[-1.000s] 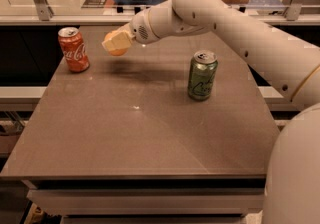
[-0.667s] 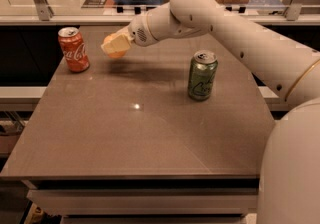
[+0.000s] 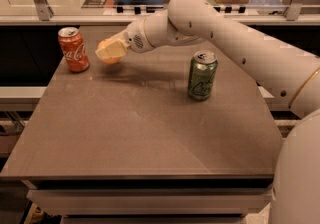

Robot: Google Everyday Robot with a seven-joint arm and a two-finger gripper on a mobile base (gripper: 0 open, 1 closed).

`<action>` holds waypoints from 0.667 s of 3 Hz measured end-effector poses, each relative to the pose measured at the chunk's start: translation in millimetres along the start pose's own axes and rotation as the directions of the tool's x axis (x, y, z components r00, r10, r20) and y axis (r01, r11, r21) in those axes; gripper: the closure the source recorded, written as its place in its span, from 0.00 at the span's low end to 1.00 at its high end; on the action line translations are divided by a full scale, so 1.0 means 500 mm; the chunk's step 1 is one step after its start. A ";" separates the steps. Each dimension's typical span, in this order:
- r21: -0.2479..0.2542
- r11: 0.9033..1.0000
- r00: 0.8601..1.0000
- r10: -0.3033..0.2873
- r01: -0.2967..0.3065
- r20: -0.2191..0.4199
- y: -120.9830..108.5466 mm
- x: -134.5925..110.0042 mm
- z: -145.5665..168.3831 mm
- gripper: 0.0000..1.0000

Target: Move orange near coke can

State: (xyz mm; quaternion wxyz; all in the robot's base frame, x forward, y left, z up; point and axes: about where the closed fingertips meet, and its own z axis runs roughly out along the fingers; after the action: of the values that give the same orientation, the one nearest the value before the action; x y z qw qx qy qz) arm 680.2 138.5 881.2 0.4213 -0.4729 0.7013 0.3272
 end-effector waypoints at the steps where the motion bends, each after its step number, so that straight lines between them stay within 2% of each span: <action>1: -0.022 1.000 1.000 0.000 0.000 -0.013 0.000 0.007 0.015 1.00; 2: -0.064 0.998 1.000 0.000 -0.002 -0.031 0.000 0.018 0.041 1.00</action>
Offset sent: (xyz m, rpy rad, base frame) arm 0.0091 0.0193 -0.0271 -0.0266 0.0596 0.0961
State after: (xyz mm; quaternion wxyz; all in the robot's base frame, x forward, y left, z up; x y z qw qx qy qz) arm 684.3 152.8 864.1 0.3950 -0.4908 0.6971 0.3422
